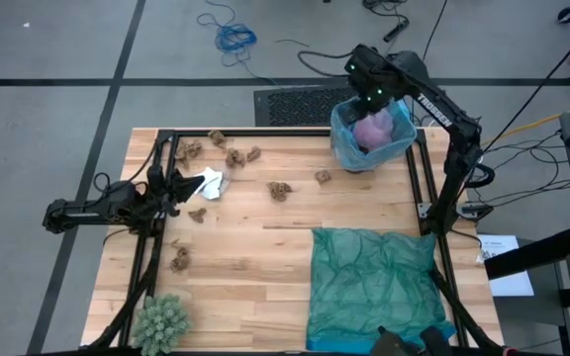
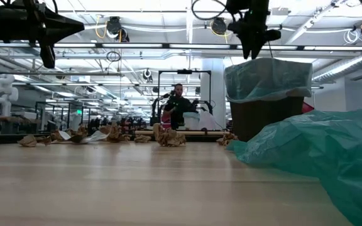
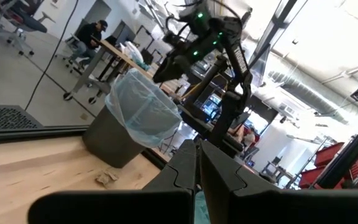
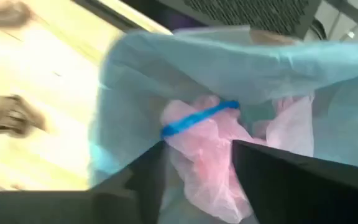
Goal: Place trash/remove bag and relplace
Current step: Put the pink trash bag into the black trash bin
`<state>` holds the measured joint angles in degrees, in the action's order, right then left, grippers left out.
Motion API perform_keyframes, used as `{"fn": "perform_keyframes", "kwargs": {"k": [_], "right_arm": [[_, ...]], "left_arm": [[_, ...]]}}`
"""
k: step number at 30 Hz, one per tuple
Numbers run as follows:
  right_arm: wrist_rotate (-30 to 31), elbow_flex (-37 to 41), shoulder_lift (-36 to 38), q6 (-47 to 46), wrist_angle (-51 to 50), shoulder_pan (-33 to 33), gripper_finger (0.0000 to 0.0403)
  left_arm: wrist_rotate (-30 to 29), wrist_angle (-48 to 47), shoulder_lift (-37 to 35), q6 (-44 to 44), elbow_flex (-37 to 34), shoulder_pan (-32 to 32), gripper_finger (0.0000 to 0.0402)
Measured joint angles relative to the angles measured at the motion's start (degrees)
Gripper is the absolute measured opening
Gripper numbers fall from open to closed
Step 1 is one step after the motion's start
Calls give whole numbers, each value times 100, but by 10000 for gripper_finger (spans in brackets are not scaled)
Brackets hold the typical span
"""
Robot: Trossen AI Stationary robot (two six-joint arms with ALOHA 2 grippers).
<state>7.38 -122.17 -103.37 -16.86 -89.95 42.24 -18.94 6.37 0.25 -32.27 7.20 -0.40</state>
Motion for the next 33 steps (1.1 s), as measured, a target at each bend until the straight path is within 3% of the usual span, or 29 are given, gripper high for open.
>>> {"fn": "perform_keyframes", "kwargs": {"k": [3,5,15,22,33], "right_arm": [[-29,-1,-6,15,-2,28,53],[-28,97,-9,124,-7,54,15],[25,1487,11,-30,-7,207,1],[27,2484,13,947,433,194,0],[187,2114,56,1783,698,188,0]], "left_arm": [[1,0,1,-2,0,1,20],[2,0,0,-11,0,2,20],[36,2,0,-37,0,2,20],[45,0,0,-37,0,1,20],[48,0,0,-35,0,1,20]]}}
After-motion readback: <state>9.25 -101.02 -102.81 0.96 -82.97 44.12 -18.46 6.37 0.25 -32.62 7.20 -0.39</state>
